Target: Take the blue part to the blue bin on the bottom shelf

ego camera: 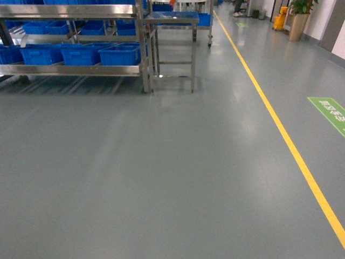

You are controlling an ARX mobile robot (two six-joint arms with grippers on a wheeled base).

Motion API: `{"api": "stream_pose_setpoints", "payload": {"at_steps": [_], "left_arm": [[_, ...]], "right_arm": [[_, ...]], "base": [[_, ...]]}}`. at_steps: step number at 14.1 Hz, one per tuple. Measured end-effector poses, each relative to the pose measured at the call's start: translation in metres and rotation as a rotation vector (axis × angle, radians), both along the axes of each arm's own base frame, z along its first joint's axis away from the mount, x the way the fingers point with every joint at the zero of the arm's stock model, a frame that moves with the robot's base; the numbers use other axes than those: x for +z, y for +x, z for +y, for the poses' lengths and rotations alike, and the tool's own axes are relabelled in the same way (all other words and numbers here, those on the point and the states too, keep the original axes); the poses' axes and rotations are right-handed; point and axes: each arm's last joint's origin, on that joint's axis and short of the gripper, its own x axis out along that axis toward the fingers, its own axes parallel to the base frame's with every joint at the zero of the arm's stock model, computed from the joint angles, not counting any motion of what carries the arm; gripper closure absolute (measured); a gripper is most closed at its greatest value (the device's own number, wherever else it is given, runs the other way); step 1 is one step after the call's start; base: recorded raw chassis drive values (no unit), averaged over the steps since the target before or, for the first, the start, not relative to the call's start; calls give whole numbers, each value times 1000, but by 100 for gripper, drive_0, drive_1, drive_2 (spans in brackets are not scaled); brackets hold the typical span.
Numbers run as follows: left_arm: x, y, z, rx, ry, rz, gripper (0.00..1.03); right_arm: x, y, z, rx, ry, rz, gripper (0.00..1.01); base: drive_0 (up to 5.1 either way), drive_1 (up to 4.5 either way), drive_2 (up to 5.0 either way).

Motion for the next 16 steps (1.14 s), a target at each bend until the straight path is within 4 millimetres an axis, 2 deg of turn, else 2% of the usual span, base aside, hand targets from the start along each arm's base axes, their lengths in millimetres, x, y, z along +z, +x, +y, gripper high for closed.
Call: {"api": "stream_pose_setpoints", "payload": {"at_steps": [16], "left_arm": [[-1,0,0,0,1,4,59]], "right_arm": [[0,0,0,0,0,1,3]], "base": [[4,405,-398]]}}
